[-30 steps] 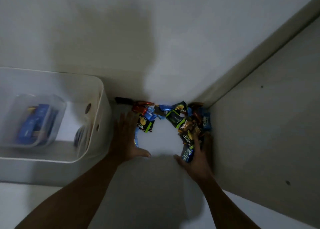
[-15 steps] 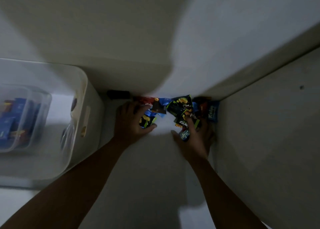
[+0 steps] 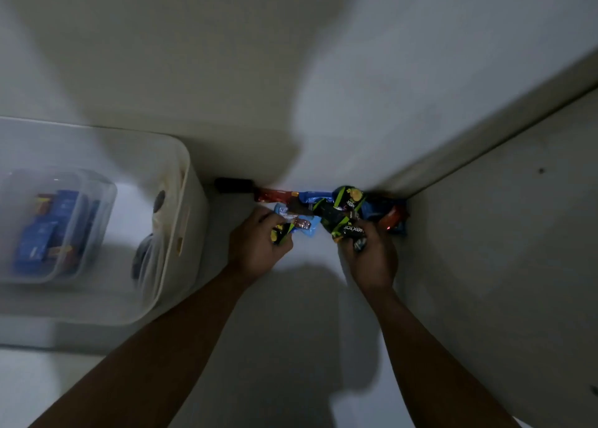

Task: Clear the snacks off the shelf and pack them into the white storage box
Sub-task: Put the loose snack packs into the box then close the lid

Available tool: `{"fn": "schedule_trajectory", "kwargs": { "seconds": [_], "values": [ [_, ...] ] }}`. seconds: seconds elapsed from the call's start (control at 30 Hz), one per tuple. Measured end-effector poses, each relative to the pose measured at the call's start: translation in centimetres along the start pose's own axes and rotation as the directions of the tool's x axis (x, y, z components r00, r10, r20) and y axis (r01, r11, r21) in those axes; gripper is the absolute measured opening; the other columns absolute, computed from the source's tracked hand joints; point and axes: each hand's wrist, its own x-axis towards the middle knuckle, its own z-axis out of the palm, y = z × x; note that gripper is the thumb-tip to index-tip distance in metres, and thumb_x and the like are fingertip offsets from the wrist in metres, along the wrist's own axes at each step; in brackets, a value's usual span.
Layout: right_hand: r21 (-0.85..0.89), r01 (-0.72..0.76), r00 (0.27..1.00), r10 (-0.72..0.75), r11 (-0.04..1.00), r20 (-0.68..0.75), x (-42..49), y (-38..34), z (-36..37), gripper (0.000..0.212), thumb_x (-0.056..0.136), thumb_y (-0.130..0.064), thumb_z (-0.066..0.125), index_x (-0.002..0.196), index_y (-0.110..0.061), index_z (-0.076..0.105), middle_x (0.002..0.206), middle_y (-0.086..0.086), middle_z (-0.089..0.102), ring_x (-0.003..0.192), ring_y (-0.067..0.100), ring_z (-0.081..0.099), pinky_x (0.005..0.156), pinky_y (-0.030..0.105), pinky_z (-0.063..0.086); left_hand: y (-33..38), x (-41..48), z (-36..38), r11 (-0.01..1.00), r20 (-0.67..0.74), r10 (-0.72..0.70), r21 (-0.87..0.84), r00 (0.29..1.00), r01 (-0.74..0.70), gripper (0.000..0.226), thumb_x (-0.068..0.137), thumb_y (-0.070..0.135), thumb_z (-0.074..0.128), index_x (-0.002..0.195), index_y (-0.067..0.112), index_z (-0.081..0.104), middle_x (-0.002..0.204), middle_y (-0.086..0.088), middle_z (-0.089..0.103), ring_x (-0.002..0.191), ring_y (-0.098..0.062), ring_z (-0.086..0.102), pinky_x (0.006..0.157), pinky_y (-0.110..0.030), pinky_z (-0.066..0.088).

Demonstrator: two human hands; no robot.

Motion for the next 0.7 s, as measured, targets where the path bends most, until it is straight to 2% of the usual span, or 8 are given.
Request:
{"fn": "schedule_trajectory", "kwargs": {
  "seconds": [0.07, 0.17, 0.4, 0.5, 0.6, 0.7],
  "values": [
    [0.060, -0.105, 0.994, 0.104, 0.993, 0.027, -1.4, -0.6, 0.0, 0.028, 0.077, -0.029, 0.072, 0.103, -0.026, 0.066, 0.099, 0.002, 0.068, 0.089, 0.025, 0.064, 0.068, 0.028, 0.046, 0.4, -1.6, -0.4, 0.997, -0.027, -0.063, -0.036, 0.998, 0.062, 0.029, 0.066, 0.036, 0.076, 0.093, 0.026, 0.069, 0.099, 0.008, 0.063, 0.083, -0.015, 0.065, 0.068, -0.023, 0.049],
    [0.094, -0.215, 0.976, 0.212, 0.972, 0.044, -3.8, -1.2, -0.2, 0.030, 0.075, -0.030, 0.075, 0.104, -0.029, 0.066, 0.098, -0.001, 0.071, 0.087, 0.025, 0.067, 0.069, 0.027, 0.049, 1.0, -4.1, -1.0, 0.973, -0.050, -0.180, -0.154, 0.982, 0.171, 0.032, 0.063, 0.042, 0.071, 0.089, 0.024, 0.068, 0.095, 0.009, 0.066, 0.082, -0.014, 0.065, 0.069, -0.028, 0.053],
    [0.356, -0.221, 0.975, 0.215, 0.908, 0.059, -8.9, -3.0, -2.3, 0.026, 0.075, -0.019, 0.080, 0.095, -0.029, 0.068, 0.086, -0.010, 0.071, 0.080, 0.004, 0.066, 0.067, 0.025, 0.049, 1.9, -9.1, -3.4, 0.868, 0.057, -0.377, -0.328, 0.924, 0.374, 0.031, 0.065, 0.049, 0.072, 0.090, 0.032, 0.068, 0.078, 0.010, 0.069, 0.067, -0.009, 0.066, 0.062, -0.039, 0.058],
    [0.448, -0.203, 0.976, 0.217, 0.871, 0.019, -9.1, -4.8, -3.9, 0.032, 0.074, -0.012, 0.081, 0.098, -0.029, 0.068, 0.085, -0.012, 0.071, 0.078, -0.002, 0.065, 0.068, 0.024, 0.051, 3.4, -9.4, -5.2, 0.870, 0.044, -0.359, -0.346, 0.932, 0.352, 0.033, 0.064, 0.055, 0.068, 0.088, 0.033, 0.067, 0.074, 0.009, 0.068, 0.064, -0.009, 0.066, 0.058, -0.041, 0.058],
    [0.510, -0.156, 0.977, 0.208, 0.846, -0.045, -8.3, -7.0, -6.4, 0.035, 0.076, -0.008, 0.078, 0.108, -0.021, 0.070, 0.092, -0.007, 0.072, 0.080, 0.005, 0.066, 0.074, 0.028, 0.053, 6.0, -9.2, -7.8, 0.913, -0.020, -0.284, -0.310, 0.959, 0.264, 0.019, 0.070, 0.046, 0.073, 0.081, 0.033, 0.066, 0.075, 0.009, 0.066, 0.066, -0.007, 0.062, 0.061, -0.035, 0.055],
    [0.576, -0.068, 0.975, 0.176, 0.815, -0.134, -7.1, -10.3, -8.6, 0.034, 0.076, -0.002, 0.076, 0.106, -0.015, 0.070, 0.095, -0.004, 0.070, 0.089, 0.011, 0.064, 0.081, 0.027, 0.050, 7.6, -9.2, -10.3, 0.935, -0.045, -0.214, -0.298, 0.976, 0.191, 0.019, 0.074, 0.040, 0.076, 0.088, 0.028, 0.069, 0.078, 0.009, 0.066, 0.068, -0.007, 0.062, 0.062, -0.032, 0.054]
  ]
}}
